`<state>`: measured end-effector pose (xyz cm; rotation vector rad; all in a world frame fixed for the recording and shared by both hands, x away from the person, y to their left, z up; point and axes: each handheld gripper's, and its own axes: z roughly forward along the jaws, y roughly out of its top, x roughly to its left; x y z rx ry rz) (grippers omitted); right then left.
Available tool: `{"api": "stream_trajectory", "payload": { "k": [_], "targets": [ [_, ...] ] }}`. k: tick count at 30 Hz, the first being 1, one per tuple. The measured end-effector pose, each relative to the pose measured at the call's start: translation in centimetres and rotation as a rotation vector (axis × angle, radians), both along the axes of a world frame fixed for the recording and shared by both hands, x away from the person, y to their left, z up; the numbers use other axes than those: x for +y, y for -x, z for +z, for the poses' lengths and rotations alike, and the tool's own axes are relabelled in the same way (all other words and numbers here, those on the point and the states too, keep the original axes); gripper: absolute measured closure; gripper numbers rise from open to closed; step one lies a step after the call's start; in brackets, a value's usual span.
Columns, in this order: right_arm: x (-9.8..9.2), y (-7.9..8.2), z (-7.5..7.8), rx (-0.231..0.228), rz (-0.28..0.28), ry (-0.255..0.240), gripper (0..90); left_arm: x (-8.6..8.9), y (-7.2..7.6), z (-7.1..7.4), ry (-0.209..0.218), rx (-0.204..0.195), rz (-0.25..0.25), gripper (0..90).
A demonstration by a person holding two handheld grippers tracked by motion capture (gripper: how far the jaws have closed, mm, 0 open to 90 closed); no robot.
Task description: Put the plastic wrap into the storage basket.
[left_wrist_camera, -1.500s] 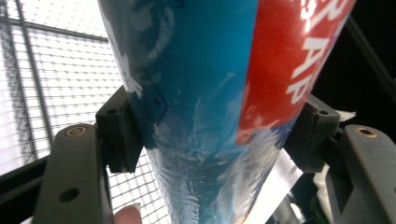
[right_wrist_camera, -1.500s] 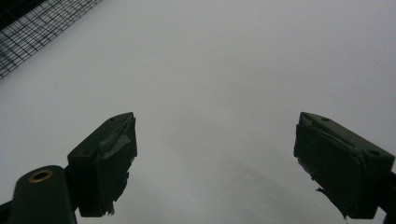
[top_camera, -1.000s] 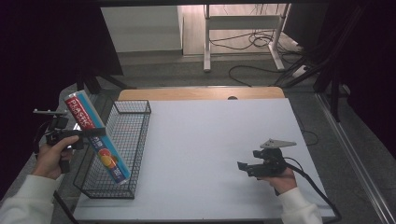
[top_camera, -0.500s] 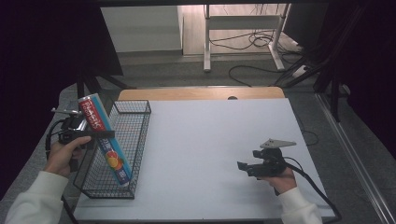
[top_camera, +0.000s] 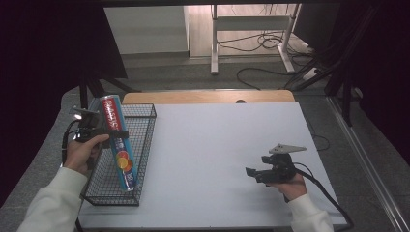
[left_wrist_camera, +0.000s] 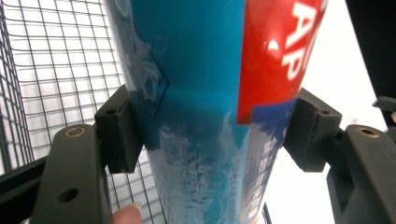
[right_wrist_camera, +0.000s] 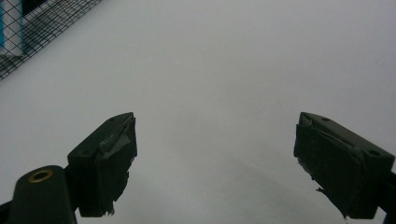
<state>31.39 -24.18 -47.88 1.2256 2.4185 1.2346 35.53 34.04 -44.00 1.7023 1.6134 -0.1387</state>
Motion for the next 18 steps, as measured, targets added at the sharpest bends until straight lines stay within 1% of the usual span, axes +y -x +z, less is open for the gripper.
{"api": "stream_trajectory", "payload": {
  "k": [2,6,7,10,12,15,18],
  "targets": [
    [0.0,0.0,0.0,-0.001,0.000,-0.001,13.4,-0.4,-0.5,-0.4,-0.011,0.014,0.022,31.3],
    [-0.1,-0.1,-0.1,-0.001,0.001,0.002,13.4,-1.2,-1.5,-1.2,-0.031,0.029,0.047,31.1],
    [-0.1,-0.1,-0.1,-0.001,0.001,0.002,13.4,-1.4,-1.7,-1.3,-0.042,0.035,0.049,31.1],
    [-0.1,-0.1,-0.1,-0.001,0.002,0.002,13.4,-2.2,-2.3,-1.4,-0.103,0.047,0.056,30.9],
    [-0.1,-0.1,-0.2,0.000,0.003,0.002,13.4,-2.8,-2.7,-1.7,-0.125,0.057,0.060,30.9],
    [0.0,-0.1,-0.2,0.001,0.004,0.003,13.4,-3.6,-3.3,-2.2,-0.143,0.068,0.074,31.1],
    [-0.1,-0.1,-0.2,-0.001,0.004,0.005,13.4,-3.9,-3.7,-2.8,-0.147,0.090,0.097,31.1]
  ]
}}
